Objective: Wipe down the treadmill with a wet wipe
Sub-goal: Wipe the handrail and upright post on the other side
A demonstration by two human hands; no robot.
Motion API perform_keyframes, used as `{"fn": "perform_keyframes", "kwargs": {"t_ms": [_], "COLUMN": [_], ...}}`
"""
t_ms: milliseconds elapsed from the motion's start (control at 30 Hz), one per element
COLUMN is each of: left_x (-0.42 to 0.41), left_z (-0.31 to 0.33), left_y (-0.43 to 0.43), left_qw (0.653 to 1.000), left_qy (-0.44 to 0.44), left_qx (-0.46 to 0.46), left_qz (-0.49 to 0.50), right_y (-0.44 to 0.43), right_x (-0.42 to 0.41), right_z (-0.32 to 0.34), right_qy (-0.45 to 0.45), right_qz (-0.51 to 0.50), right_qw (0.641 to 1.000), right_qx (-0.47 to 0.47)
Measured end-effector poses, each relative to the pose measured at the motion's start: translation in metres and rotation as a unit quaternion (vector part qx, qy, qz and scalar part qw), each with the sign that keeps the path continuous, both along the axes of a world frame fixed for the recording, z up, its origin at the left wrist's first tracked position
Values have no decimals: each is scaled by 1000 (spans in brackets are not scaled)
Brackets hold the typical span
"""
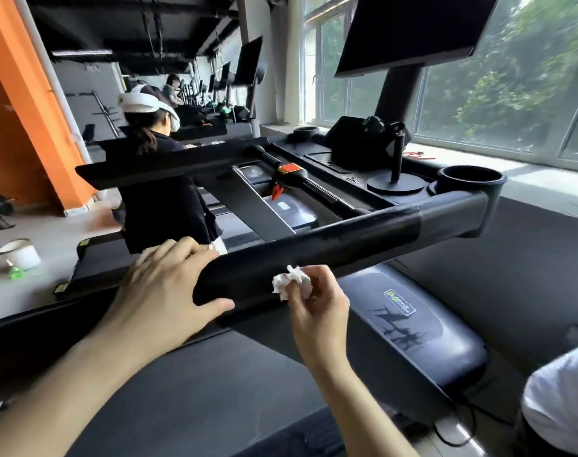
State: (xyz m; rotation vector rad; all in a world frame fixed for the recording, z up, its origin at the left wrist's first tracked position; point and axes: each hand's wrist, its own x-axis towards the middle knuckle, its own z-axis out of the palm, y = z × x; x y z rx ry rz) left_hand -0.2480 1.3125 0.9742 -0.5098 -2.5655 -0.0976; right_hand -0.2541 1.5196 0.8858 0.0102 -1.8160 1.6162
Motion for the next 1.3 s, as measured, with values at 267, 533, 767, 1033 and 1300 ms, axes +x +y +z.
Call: {"fn": "perform_keyframes", "kwargs": {"t_ms": [267, 533, 767, 1033, 1300], "left_x": [-8, -11, -14, -15, -18], "left_z": [-8, -9, -9, -10, -15], "left_y": [-2, -3, -5, -7, -3], "left_qw": [999, 997, 996, 995, 994], "left_qy": [18, 22, 29, 55, 51], "left_qx": [44, 67, 67, 67, 75], "left_qz": [-17, -35, -42, -53, -58], "right_y": [47, 11, 1, 37, -14], "right_x": [-31, -23, -25, -35, -22], "right_z": [33, 30, 55, 68, 67], "right_qy": [-23, 79, 29, 23, -35], "right_qz": [-273, -180, -253, -271, -283], "right_qw": [953, 969, 936, 879, 894], "right_qx": [-128, 152, 243, 392, 344]}}
